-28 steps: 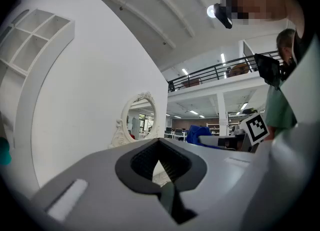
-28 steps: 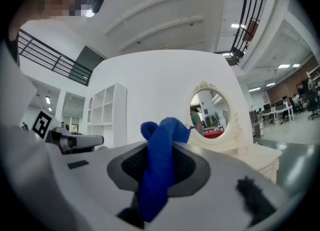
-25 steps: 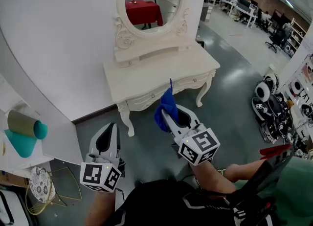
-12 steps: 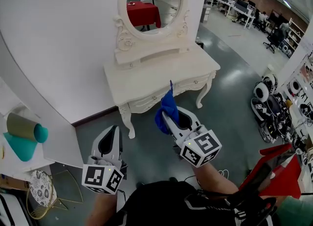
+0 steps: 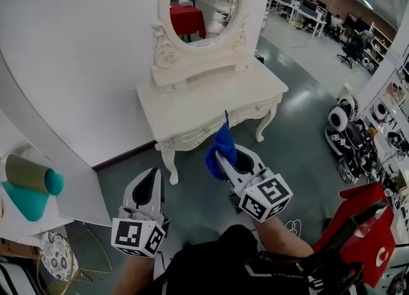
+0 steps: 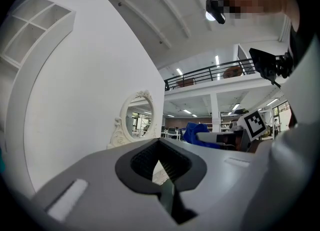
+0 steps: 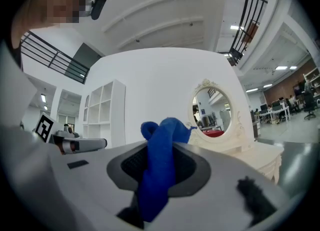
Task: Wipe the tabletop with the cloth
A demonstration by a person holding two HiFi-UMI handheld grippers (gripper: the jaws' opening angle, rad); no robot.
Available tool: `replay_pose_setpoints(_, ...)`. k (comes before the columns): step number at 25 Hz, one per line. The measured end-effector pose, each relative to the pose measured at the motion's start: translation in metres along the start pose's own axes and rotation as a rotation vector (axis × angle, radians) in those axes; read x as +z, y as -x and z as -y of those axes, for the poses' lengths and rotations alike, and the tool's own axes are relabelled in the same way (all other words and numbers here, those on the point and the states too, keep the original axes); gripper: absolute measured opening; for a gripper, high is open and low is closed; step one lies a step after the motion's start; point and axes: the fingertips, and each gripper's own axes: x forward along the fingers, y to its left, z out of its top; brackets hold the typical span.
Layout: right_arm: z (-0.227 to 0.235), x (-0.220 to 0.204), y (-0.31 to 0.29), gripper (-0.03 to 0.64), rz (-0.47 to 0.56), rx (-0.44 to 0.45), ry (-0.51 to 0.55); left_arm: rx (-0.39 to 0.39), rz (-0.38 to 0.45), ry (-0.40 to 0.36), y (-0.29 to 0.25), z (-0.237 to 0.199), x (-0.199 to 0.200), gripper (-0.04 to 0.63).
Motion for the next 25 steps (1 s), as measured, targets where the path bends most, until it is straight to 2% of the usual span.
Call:
replay_pose_setpoints(5, 0.001, -0.008, -0.020, 0.099, -0.010, 0.000, -0.004, -0.009, -0.008, 0.019, -0.010, -0.018, -0.007, 0.009)
replay_pose_setpoints(8, 0.014, -0.007, -0.036, 0.098, -0.003, 0.024, -0.004, 0.023, 0.009, 0.016, -0.026, -0.029, -0.006, 0.008)
replay_pose_setpoints(11, 0.034, -0.010, -0.054, 0.099, -0.013, 0.061, -0.016, 0.059, 0.010, 0.004, -0.048, -0.039, -0.008, 0.008)
replay_pose_setpoints(14, 0.060, -0.012, -0.073, 0.098, -0.024, 0.098, -0.031, 0.097, -0.002, 0.030, -0.076, -0.046, -0.011, 0.008)
replay_pose_setpoints(20, 0.106, -0.009, -0.111, 0.098, -0.033, 0.180, -0.040, 0.168, -0.002, 0.036, -0.128, -0.059, -0.009, 0.009)
replay_pose_setpoints(25, 0.145, -0.010, -0.139, 0.098, -0.041, 0.222, -0.057, 0.216, -0.025, 0.020, -0.165, -0.065, -0.013, 0.009)
